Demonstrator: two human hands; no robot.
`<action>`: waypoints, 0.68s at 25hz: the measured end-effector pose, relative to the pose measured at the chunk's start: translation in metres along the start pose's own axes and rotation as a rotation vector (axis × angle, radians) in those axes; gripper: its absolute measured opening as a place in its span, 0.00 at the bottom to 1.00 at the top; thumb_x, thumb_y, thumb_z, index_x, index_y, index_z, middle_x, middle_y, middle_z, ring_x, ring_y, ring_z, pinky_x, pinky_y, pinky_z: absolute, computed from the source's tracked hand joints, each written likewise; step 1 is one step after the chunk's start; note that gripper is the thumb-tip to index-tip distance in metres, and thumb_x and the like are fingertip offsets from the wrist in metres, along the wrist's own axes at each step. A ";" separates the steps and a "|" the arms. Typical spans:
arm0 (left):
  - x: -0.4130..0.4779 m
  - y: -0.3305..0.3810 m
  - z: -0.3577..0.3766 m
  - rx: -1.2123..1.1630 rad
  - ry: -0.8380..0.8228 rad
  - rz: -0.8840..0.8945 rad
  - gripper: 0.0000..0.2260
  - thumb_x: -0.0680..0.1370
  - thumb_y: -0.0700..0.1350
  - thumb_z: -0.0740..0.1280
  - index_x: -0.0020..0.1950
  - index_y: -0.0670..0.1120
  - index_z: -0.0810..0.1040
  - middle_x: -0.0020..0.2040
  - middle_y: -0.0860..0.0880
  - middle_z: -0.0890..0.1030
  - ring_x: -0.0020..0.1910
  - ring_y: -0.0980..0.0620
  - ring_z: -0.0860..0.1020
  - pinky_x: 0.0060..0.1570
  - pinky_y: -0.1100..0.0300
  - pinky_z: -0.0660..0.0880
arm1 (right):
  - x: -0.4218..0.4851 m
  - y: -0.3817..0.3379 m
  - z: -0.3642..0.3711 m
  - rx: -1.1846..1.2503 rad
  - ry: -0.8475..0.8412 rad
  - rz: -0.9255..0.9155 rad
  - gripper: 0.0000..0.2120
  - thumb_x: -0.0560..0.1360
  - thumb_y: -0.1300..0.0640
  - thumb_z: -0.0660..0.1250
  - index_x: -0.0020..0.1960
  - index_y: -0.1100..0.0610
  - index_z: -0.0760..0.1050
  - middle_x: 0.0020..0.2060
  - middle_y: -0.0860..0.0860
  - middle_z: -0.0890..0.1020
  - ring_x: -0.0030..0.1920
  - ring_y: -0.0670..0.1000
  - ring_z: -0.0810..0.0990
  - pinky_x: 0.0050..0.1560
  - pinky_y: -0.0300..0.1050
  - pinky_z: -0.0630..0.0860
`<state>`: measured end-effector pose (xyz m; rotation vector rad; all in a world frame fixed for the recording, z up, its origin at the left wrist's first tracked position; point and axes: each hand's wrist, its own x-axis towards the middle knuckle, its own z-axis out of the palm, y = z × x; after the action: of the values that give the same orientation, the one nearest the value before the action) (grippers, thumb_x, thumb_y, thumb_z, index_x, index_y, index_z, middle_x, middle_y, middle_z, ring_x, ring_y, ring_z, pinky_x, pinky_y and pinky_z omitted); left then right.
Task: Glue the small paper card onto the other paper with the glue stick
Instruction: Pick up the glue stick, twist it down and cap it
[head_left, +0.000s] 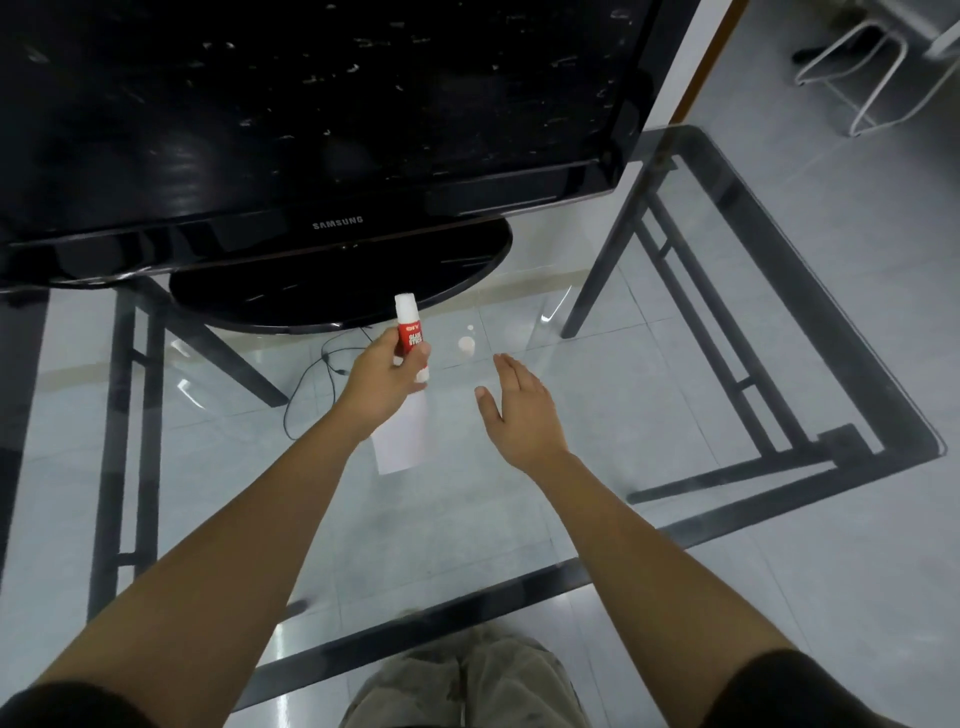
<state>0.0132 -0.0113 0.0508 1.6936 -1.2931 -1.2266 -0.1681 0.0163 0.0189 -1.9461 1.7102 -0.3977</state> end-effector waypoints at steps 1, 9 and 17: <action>-0.009 0.001 -0.007 -0.002 -0.006 -0.004 0.11 0.78 0.48 0.63 0.59 0.46 0.72 0.49 0.50 0.74 0.46 0.53 0.77 0.39 0.68 0.76 | 0.002 -0.009 -0.009 0.057 0.043 -0.005 0.24 0.80 0.49 0.54 0.72 0.60 0.60 0.71 0.57 0.66 0.71 0.55 0.63 0.71 0.48 0.59; -0.073 0.013 -0.047 -0.089 0.064 0.034 0.11 0.74 0.48 0.69 0.55 0.50 0.76 0.50 0.53 0.79 0.43 0.56 0.82 0.44 0.65 0.74 | 0.004 -0.084 -0.053 0.454 -0.030 -0.016 0.16 0.78 0.47 0.60 0.59 0.54 0.76 0.53 0.48 0.79 0.51 0.44 0.75 0.46 0.29 0.67; -0.111 0.019 -0.052 -0.076 0.048 0.212 0.07 0.76 0.51 0.66 0.51 0.64 0.76 0.50 0.52 0.80 0.43 0.57 0.81 0.48 0.61 0.76 | -0.013 -0.117 -0.059 0.723 -0.138 0.046 0.11 0.71 0.42 0.67 0.42 0.49 0.81 0.37 0.42 0.82 0.43 0.39 0.79 0.42 0.32 0.69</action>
<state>0.0481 0.0878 0.1161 1.4819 -1.3417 -1.0905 -0.1046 0.0266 0.1338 -1.3653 1.2720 -0.7259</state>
